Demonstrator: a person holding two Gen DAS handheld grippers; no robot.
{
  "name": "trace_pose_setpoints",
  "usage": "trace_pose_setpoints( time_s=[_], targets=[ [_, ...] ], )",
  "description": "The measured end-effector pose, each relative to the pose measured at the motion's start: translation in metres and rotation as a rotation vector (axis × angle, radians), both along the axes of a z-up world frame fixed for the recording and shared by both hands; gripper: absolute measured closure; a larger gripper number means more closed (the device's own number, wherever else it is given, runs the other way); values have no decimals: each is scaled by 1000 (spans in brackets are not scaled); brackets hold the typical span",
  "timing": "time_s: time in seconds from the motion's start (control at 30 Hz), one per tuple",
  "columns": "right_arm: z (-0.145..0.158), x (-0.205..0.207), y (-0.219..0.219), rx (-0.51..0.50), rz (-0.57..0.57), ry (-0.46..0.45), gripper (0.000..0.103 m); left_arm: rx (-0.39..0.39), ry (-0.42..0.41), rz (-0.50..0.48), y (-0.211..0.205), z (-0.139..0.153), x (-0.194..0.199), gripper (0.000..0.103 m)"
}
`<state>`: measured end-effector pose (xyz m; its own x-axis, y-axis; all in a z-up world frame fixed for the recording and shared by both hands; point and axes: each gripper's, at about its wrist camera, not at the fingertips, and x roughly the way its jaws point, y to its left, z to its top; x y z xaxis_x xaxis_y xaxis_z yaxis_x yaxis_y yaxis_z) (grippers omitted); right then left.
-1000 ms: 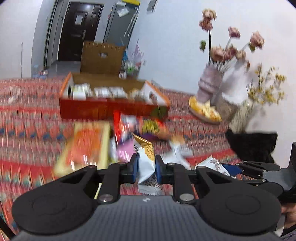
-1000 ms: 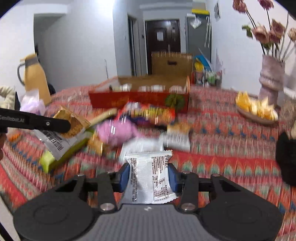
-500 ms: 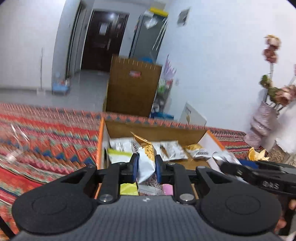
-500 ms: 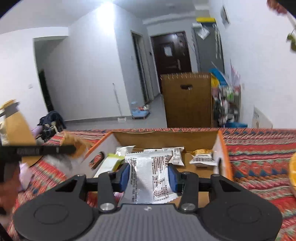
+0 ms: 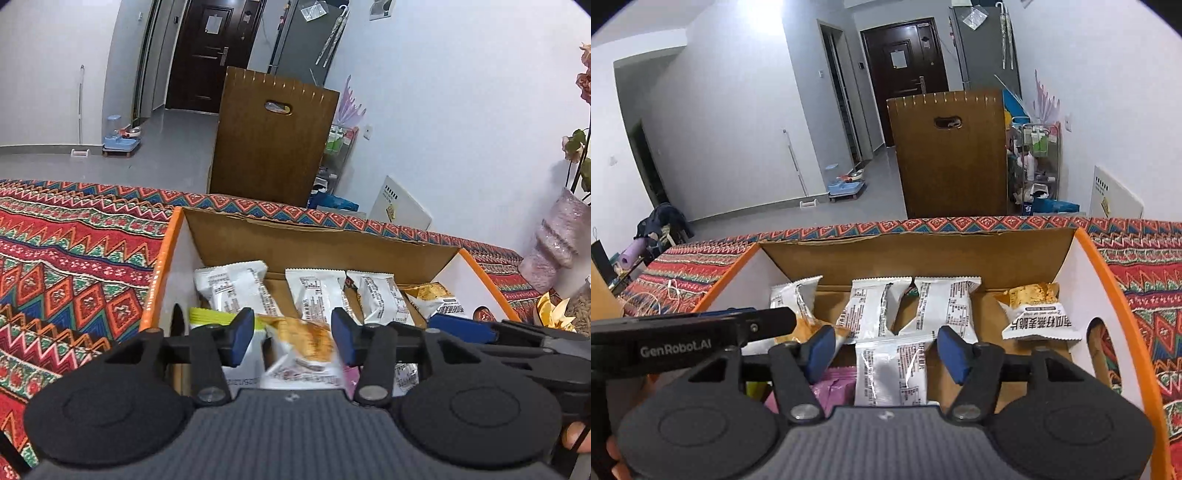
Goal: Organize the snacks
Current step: 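Carry both white packets into the box and open both tools, then withdraw both tools from the box back over the snack pile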
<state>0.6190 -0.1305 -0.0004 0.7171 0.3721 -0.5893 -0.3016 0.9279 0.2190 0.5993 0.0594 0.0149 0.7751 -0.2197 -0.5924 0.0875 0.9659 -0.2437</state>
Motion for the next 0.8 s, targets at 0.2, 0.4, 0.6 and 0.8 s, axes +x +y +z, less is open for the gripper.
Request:
trace_pose_setpoints(
  time_s=[0.2, 0.4, 0.6, 0.8],
  targets=[
    [23, -20, -5, -22, 20, -31, 43, 35, -27, 11, 2, 27, -22, 51],
    [51, -73, -31, -34, 30, -96, 36, 107, -107, -17, -5, 65, -77, 29],
    [66, -146, -63, -65, 8, -133, 21, 147, -157, 11, -9, 91, -160, 17],
    [62, -237, -99, -65, -21, -161, 16, 157, -218, -17, -24, 95, -265, 7]
  ],
)
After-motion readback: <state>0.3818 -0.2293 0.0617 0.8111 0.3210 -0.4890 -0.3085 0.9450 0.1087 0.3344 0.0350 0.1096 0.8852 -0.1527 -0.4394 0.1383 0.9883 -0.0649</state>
